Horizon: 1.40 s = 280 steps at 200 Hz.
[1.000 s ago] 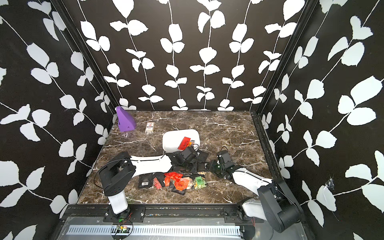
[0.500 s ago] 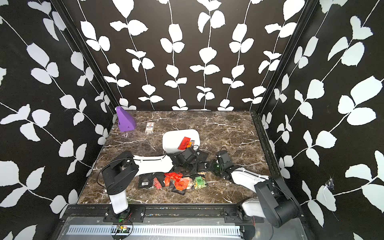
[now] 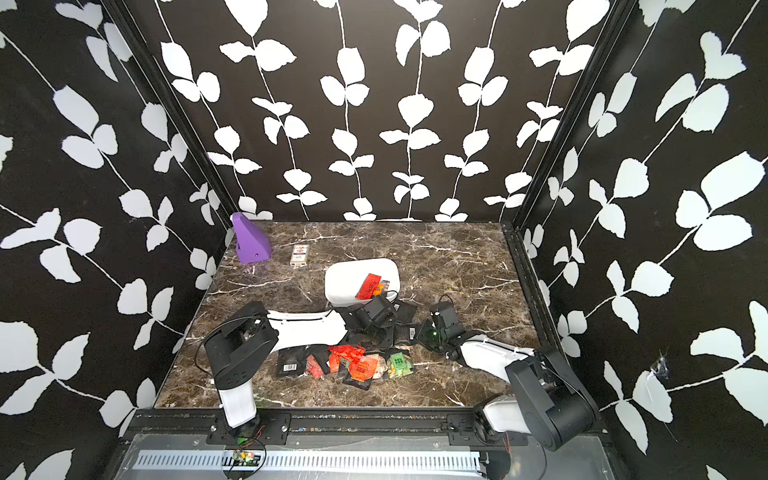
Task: Put the tea bags into the storage box
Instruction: Pick up the tea bag from the center of the board, then place the tea bag in the storage box.
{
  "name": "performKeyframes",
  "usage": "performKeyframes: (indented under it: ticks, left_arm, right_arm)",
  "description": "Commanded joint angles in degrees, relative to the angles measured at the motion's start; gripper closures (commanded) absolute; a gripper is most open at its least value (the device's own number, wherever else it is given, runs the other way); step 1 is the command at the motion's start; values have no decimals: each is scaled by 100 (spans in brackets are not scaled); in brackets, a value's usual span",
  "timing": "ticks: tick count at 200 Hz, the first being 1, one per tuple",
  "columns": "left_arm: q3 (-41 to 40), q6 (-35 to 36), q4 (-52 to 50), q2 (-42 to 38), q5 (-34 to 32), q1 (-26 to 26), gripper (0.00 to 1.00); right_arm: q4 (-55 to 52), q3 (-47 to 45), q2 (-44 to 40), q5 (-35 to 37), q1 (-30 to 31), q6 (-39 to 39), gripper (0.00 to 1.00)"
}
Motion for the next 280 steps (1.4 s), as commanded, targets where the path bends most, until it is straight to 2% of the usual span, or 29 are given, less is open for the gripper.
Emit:
performKeyframes:
  ticks: [1,31,76,119,151,203,245,280]
  left_arm:
    - [55,72,-329,-168,67,-17,93]
    - [216,166,-576,-417,-58,-16,90]
    - [562,512,-1173,-980,-500,-15,81]
    - [723,825,-1644,-1597,-1039,-19,67]
    - [466,1006,-1781,-2155,-1699,24,61]
    - [-486,1019,-1616,-3352,-2379,387,50]
    - [-1255,753,-1724,-4025,-2547,717,41]
    - [-1970,433,-1434,-4656,-2546,887,36]
  right_arm:
    - [-377,-22,-27,134,58,-58,100]
    - [-964,216,-373,249,131,-224,100]
    - [-1967,353,-1376,520,216,-360,100]
    - [-2930,602,-2502,803,218,-406,100]
    - [-3638,1184,-2847,1007,214,-608,100]
    - [-4218,2488,-2478,1167,214,-1119,100]
    - [-4049,3462,-1642,1010,263,-1325,100]
    - [-3853,4454,-661,932,599,-1493,100]
